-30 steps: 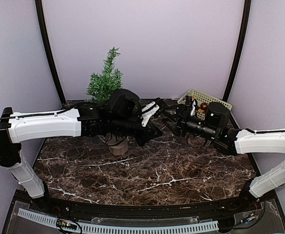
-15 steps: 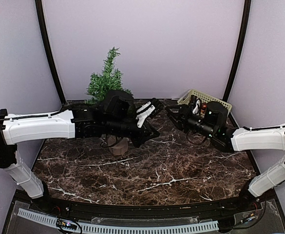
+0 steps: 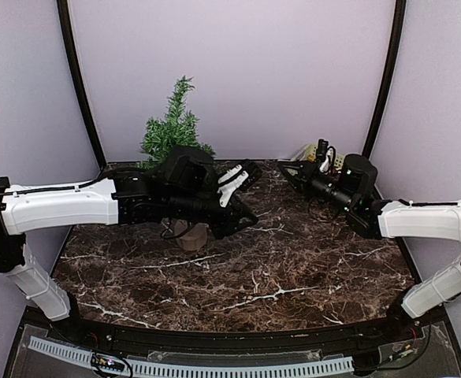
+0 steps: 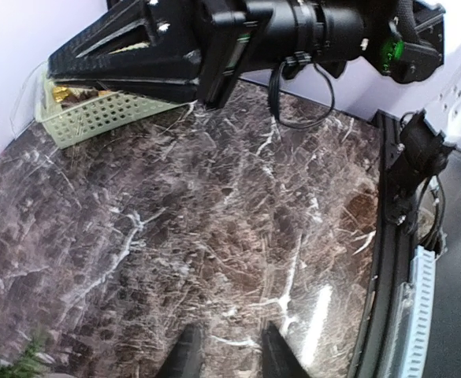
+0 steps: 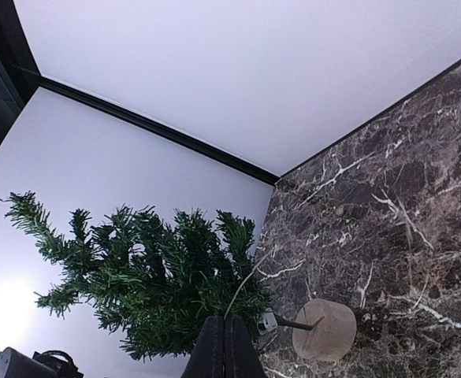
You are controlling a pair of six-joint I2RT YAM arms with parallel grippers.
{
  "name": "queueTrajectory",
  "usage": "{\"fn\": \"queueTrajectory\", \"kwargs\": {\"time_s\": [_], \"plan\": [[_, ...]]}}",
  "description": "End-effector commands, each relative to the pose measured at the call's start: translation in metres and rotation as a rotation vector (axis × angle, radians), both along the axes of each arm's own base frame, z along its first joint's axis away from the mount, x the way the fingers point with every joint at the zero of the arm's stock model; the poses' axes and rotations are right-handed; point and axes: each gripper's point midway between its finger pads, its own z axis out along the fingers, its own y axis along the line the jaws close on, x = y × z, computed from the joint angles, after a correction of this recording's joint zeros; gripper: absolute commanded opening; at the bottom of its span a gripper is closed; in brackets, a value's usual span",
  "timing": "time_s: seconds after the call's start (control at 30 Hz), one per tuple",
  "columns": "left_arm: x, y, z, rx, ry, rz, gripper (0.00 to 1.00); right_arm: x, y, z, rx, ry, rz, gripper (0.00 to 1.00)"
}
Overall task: Decorate the small christmas tree
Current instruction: Adjust the side of the string light at the center of the board, then wrap the side of the string light in the gap of the branches.
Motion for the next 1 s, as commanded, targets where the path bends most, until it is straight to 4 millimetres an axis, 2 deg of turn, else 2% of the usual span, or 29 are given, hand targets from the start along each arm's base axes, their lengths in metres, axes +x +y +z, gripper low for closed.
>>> {"fn": "queueTrajectory", "kwargs": {"time_s": [0.0,0.03,0.07,0.17,0.3,0.43,0.47,0.5,0.53,0.57,0.67,0.77,0.97], "plan": [[0.007,0.024,0.025,-0.030,-0.024,0.109,0.55,-0.007,-0.015,0.050,0.023,-0.165,-0.034,0.00],[0.010,0.029,0.026,-0.033,-0.010,0.149,0.65,-0.008,-0.018,0.053,0.013,-0.179,-0.043,0.00],[0.014,0.040,0.032,-0.037,-0.017,0.204,0.70,-0.009,-0.021,0.057,0.004,-0.190,-0.055,0.00],[0.017,0.067,0.036,-0.065,0.045,0.348,0.74,-0.013,-0.031,0.067,-0.034,-0.217,-0.097,0.00],[0.008,0.107,0.036,-0.094,0.173,0.477,0.71,-0.017,-0.045,0.079,-0.078,-0.251,-0.150,0.00],[0.007,0.147,0.017,-0.090,0.294,0.630,0.63,-0.020,-0.047,0.087,-0.102,-0.276,-0.156,0.00],[0.009,0.157,0.005,-0.078,0.314,0.664,0.61,-0.020,-0.046,0.088,-0.106,-0.278,-0.156,0.00],[0.009,0.163,0.006,-0.107,0.340,0.688,0.60,-0.021,-0.046,0.088,-0.108,-0.281,-0.155,0.00],[0.011,0.171,-0.006,-0.096,0.359,0.718,0.60,-0.021,-0.045,0.088,-0.110,-0.283,-0.154,0.00],[0.011,0.173,-0.005,-0.125,0.377,0.728,0.60,-0.021,-0.044,0.089,-0.111,-0.285,-0.152,0.00],[0.013,0.179,-0.020,-0.123,0.410,0.758,0.63,-0.022,-0.042,0.089,-0.111,-0.284,-0.145,0.00],[0.016,0.177,-0.031,-0.110,0.428,0.764,0.73,-0.025,-0.040,0.090,-0.113,-0.289,-0.145,0.00],[0.018,0.175,-0.036,-0.114,0.428,0.763,0.72,-0.030,-0.036,0.090,-0.122,-0.291,-0.136,0.00]]}}
